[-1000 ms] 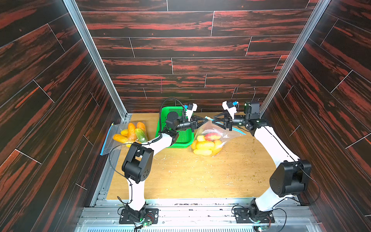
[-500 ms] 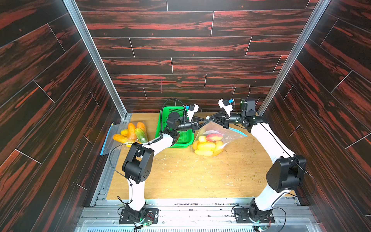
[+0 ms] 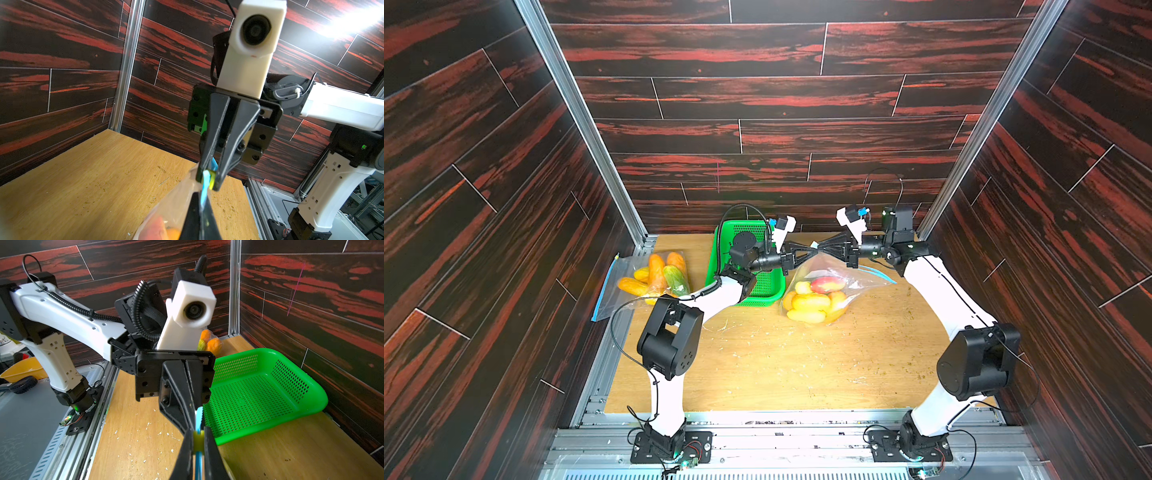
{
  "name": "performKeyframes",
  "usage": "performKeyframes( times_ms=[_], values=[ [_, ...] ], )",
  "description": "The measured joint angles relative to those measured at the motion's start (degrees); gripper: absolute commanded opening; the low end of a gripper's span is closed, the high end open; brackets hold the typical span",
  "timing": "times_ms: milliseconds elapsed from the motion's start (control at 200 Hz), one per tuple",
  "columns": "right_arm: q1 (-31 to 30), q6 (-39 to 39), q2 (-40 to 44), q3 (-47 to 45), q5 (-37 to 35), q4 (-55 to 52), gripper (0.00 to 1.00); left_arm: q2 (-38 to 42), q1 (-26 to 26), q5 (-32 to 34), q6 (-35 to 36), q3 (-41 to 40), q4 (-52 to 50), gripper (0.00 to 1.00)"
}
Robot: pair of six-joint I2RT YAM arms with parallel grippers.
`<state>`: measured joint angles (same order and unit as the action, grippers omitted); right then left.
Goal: Place the mango in a zip-top bag and seal the zipper
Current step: Zip the zipper on the zipper food storage bag.
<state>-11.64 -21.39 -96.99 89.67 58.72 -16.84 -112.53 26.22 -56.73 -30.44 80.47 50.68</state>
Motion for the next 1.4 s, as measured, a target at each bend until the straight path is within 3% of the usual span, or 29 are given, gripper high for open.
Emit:
performKeyframes(
  times_ms=[461,902,1167,1398],
  values=[
    [3.2,-2.4,4.0,-5.2,-1.3,-2.2,0.00,0.0,0.0,0.2,-1.1,-0.2,0.4,0.00],
    [19.7,0.7,15.3,-19.3,-7.7,-3.3,0.00,0.0,-0.1,5.1,1.8,-1.0,-1.9,0.00],
    [30.3,1.8,18.4,-24.4,-4.2,-3.3,0.00,0.1,-0.1,7.3,4.1,-1.1,-4.3,0.00],
    [31.8,0.9,18.3,-24.5,1.8,-4.5,0.00,0.1,-0.3,7.3,3.1,-1.0,-4.7,0.00]
  ],
)
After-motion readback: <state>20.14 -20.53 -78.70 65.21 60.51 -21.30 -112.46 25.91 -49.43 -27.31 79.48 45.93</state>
